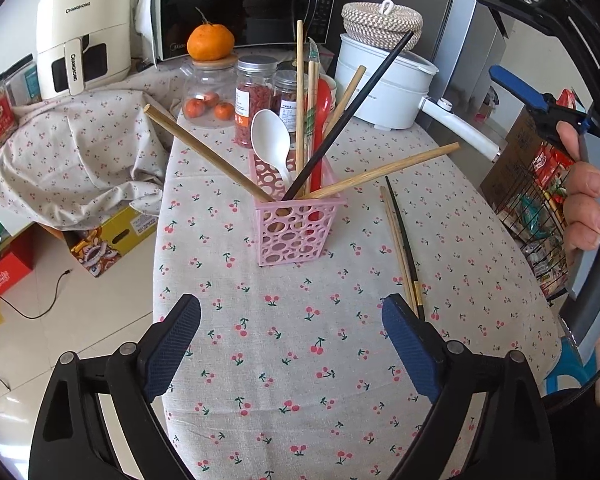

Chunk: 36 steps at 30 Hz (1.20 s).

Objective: Organize utensils
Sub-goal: 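Drop the wrapped chopsticks into the pink holder with the right tool, then move the right tool back toward the remaining chopsticks on the table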

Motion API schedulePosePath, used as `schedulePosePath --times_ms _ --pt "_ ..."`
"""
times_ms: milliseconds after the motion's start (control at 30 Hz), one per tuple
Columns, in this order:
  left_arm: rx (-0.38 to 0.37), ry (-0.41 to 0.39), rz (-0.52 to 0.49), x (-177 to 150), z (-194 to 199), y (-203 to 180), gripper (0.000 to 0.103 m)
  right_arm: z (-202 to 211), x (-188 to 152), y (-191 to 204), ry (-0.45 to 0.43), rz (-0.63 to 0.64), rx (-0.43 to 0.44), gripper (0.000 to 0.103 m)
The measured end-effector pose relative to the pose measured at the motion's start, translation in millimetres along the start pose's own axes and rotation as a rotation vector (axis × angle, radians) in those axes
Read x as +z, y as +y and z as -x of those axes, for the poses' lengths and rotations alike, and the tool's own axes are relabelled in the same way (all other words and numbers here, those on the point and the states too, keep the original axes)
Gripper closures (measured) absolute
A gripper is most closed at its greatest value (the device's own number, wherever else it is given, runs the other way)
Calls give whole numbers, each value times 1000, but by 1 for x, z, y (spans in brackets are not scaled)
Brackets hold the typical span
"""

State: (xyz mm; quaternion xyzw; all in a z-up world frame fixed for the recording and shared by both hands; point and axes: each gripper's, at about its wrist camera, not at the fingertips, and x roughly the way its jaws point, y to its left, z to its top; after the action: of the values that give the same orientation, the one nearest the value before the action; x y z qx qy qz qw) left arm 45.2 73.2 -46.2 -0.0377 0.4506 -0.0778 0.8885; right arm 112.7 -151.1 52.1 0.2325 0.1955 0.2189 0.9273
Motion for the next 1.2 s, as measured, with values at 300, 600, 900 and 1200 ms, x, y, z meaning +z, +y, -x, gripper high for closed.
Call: schedulePosePath --times_ms 300,600,900,1200 --pt "5 9 4 -1 -10 -10 0 10 -13 -29 110 137 -163 1" --pt "17 38 -16 -2 -27 -18 0 -5 -38 -61 298 257 -291 1" --pt "25 101 20 -4 -56 -16 0 -37 -71 -97 536 280 -374 1" --pt "34 136 39 -1 -75 -15 0 -66 -86 -131 658 227 -446 1"
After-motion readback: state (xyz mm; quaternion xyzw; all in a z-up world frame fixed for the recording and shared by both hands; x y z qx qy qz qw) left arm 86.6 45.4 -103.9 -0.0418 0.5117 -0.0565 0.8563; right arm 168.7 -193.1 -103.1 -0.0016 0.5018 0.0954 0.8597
